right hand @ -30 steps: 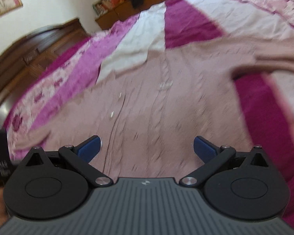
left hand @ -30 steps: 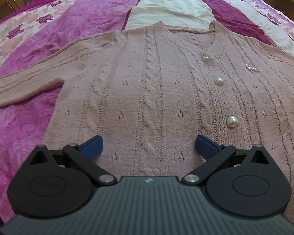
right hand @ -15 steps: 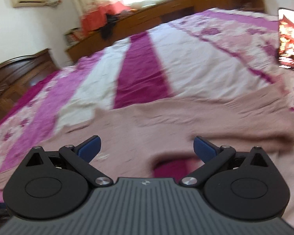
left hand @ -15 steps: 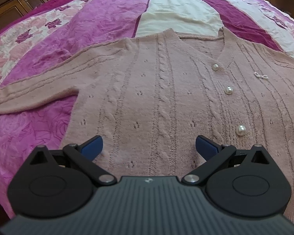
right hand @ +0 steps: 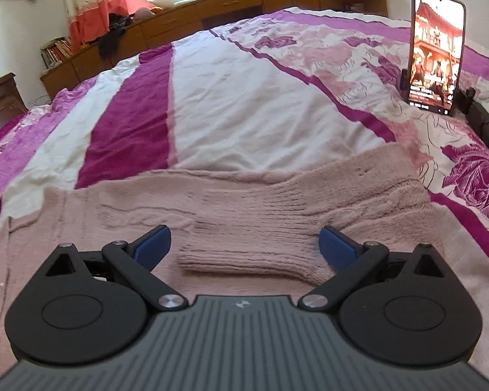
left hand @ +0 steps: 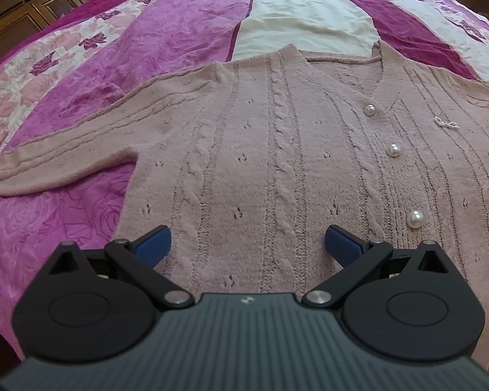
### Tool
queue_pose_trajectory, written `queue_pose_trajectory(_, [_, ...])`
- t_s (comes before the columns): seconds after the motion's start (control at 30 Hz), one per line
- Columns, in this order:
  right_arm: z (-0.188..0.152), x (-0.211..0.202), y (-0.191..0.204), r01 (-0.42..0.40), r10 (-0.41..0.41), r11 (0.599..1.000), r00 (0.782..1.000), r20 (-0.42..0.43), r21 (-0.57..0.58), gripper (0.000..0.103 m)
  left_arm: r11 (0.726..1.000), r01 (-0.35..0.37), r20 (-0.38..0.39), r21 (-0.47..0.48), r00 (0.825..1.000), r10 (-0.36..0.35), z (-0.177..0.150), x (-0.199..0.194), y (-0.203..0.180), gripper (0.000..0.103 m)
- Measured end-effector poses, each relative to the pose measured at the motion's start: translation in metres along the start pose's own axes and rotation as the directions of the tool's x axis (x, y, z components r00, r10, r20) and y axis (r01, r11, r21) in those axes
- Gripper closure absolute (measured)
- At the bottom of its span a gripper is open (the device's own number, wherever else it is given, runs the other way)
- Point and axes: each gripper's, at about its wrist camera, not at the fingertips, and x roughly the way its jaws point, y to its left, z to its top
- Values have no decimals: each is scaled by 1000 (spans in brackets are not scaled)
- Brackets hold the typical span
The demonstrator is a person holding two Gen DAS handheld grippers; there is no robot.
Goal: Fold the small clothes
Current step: 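Grasp the cuff of the cardigan sleeve with the right gripper, then lift the held cuff and carry it across the cardigan front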
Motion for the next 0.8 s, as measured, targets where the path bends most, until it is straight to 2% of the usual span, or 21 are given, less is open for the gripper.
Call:
queue_pose_trajectory(0.13, [-6,3,-2,11,-10,1000,1000,13,-14,8,1000,0,-6,-3,1000,0,1,3,2,0])
queue_pose_trajectory(0.27, [-6,0,-5,18,-18,1000,999,26,0,17,1000,1,-7,-4,1000,-1,2,4,2,0])
queue_pose_trajectory(0.33, [-6,-1,-7,33,-33,999,999,33,8,26,1000,3,-7,-5,1000,-3,2,4,2,0])
queue_pose_trajectory(0.43, [-6,-4,-13,52,-53,998,998,41,37,42,1000,5,-6,-9,1000,-5,2,5,3,0])
queue_pose_trajectory(0.5, [-6,-5,-19,63,-66,996,997,42,58,58,1000,7,-6,-11,1000,-7,2,5,3,0])
queue_pose_trajectory(0.6, [-4,-6,-25,66,-69,995,997,37,81,72,1000,7,-3,-10,1000,-7,2,4,3,0])
queue_pose_trajectory(0.7, [-1,-8,-30,56,-59,993,998,32,100,85,1000,8,0,-11,1000,-8,1,3,5,0])
queue_pose_trajectory(0.8, [3,-13,-32,35,-40,991,999,35,128,87,1000,7,4,-11,1000,-7,1,1,6,0])
